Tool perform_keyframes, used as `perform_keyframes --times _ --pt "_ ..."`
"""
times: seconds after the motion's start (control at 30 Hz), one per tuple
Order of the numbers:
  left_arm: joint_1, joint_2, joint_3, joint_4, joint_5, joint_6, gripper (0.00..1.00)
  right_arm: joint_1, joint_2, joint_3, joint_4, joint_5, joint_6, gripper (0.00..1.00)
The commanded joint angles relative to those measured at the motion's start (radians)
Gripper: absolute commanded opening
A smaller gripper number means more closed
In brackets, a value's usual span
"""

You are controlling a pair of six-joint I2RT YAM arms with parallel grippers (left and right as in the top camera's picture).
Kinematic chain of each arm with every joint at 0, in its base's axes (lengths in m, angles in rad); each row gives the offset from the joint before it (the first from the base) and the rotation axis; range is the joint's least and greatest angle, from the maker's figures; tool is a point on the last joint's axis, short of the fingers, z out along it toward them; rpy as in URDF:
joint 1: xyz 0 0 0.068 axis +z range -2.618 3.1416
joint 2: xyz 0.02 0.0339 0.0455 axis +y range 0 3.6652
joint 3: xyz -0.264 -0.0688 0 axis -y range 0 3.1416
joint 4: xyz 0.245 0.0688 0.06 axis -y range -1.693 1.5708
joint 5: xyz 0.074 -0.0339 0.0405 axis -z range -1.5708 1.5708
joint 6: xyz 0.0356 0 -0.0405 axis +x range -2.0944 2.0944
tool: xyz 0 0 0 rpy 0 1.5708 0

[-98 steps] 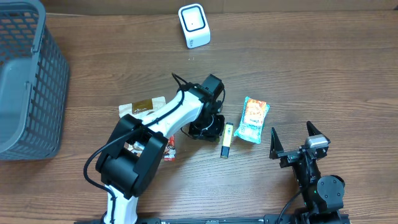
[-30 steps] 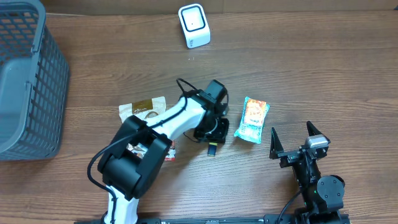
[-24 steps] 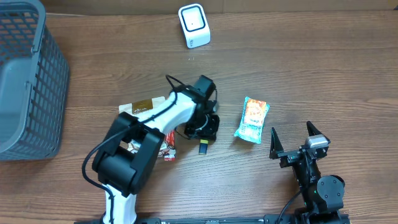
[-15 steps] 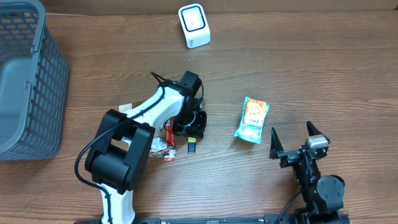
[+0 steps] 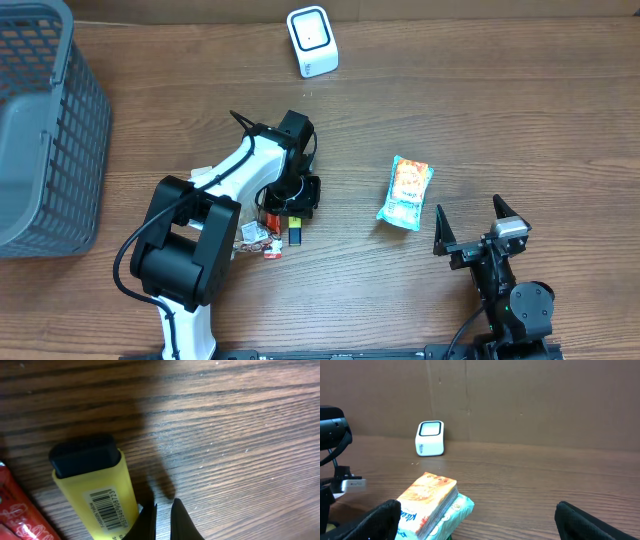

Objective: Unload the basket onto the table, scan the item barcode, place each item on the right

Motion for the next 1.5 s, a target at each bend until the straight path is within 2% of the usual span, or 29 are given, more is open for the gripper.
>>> perform_keyframes --times 0.0,0.2,0.33,0.53,0.63,0.9,0.97,1.23,1.47 --pt "0.011 0.016 -0.011 -0.001 -0.126 0.03 0.04 -0.006 -0.009 -0.01 0.006 0.01 -0.005 1.0" --pt "0.011 0.016 -0.011 0.0 -0.143 0.03 0.04 -0.006 -0.009 -0.01 0.006 0.01 -0.005 1.0" --pt "0.012 0.002 -0.004 0.004 -0.077 0.03 0.04 -0.006 -0.009 -0.01 0.006 0.01 -0.005 1.0" --pt "0.017 -0.094 0.055 0.018 -0.087 0.029 0.04 -0.006 -0.009 -0.01 0.006 0.009 -0.005 1.0" --pt "0.037 -0.154 0.113 0.0 -0.17 0.029 0.04 -0.006 -0.009 -0.01 0.006 0.01 -0.005 1.0" --pt "0.17 -0.282 0.188 -0.118 -0.554 0.029 0.04 -0.006 -0.009 -0.01 0.006 0.01 -0.005 1.0" --pt "0.212 -0.292 0.188 -0.158 -0.592 0.029 0.04 -0.006 -0.009 -0.01 0.006 0.01 -0.005 1.0" --pt "0.406 -0.29 0.184 -0.236 -0.563 0.022 0.04 -0.006 -0.009 -0.01 0.006 0.009 -0.005 1.0" --pt "0.546 -0.29 0.183 -0.229 -0.407 0.083 0.04 -0.006 -0.009 -0.01 0.006 0.009 -0.005 1.0"
